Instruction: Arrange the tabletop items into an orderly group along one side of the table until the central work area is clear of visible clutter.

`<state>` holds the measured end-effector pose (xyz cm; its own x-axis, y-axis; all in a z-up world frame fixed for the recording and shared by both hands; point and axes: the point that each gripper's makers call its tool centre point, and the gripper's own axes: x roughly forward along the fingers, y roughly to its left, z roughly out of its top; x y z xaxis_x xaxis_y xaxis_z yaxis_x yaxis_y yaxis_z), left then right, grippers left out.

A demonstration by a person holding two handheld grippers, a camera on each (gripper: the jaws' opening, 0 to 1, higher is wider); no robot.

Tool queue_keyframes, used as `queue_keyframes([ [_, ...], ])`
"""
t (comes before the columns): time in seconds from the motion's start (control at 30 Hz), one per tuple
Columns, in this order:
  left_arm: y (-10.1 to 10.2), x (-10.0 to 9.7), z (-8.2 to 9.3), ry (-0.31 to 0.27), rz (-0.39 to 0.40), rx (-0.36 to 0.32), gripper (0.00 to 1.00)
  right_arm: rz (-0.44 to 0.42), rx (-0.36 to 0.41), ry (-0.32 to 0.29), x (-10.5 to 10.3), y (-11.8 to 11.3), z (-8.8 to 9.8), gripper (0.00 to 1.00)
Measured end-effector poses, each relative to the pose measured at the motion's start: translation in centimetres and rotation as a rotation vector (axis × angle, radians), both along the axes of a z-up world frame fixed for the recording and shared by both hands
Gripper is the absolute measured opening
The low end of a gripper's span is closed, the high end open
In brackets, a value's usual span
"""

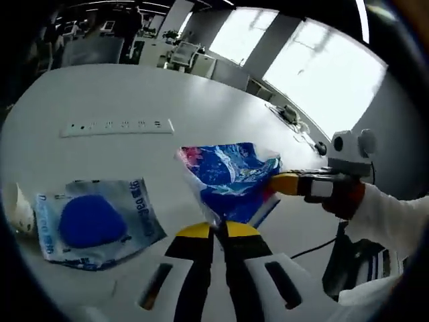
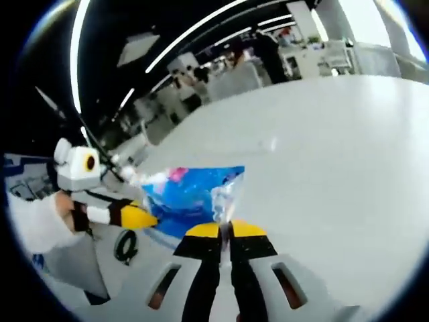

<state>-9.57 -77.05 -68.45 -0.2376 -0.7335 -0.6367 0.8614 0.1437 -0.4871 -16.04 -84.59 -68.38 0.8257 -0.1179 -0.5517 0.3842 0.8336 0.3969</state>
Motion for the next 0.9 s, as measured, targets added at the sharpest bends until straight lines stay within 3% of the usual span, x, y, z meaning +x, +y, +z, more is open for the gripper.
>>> queue_keyframes([
  [0.13, -0.4, 0.3, -1.4, 0.035, 0.048, 0.044, 0.01, -0.011, -0.001, 0.038, 0.4, -0.5, -1.9, 0.01],
  [0.23, -0.6, 0.3, -2.4, 0.106, 0.106, 0.076, 0.01, -0.010, -0.016, 0.048, 0.6, -0.9, -2.5, 0.01],
  [0.4, -0.6, 0.8, -3.8, 0.118, 0.163, 0.122, 0.01, 0.051, -0.065, 0.067, 1.3, -1.2, -3.5, 0.01],
  [0.57, -1.2, 1.1, -4.6, 0.158, 0.219, 0.139, 0.02, 0.005, -0.002, 0.066, 1.2, -2.0, -4.9, 0.01],
  [0.73, -1.7, 1.2, -5.3, 0.159, 0.229, 0.162, 0.03, 0.009, 0.008, 0.083, 1.3, -2.3, -6.0, 0.01],
  [0.8, -1.7, 1.3, -5.6, 0.164, 0.234, 0.172, 0.03, -0.031, 0.050, 0.072, 1.4, -2.6, -6.4, 0.01],
  [0.9, -1.9, 1.2, -5.7, 0.159, 0.224, 0.169, 0.04, -0.041, 0.056, 0.086, 1.2, -2.9, -7.2, 0.01],
])
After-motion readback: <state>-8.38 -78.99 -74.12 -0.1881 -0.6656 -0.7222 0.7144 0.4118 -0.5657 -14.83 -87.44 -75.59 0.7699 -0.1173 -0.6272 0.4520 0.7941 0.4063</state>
